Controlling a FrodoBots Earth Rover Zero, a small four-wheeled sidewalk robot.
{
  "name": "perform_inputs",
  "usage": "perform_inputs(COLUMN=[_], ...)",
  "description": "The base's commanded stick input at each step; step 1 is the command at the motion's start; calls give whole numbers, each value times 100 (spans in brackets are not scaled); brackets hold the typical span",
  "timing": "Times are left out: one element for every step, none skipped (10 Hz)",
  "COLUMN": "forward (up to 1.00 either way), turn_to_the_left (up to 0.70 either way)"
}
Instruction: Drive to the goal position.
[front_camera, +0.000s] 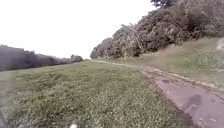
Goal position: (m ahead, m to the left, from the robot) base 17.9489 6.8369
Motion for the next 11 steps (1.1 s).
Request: perform_inputs(forward=[4, 5, 5, 5, 4, 5, 4, 4, 4, 5, 5], turn_to_the_left=[0, 0, 0, 0, 0, 0, 0, 0, 0, 0, 0])
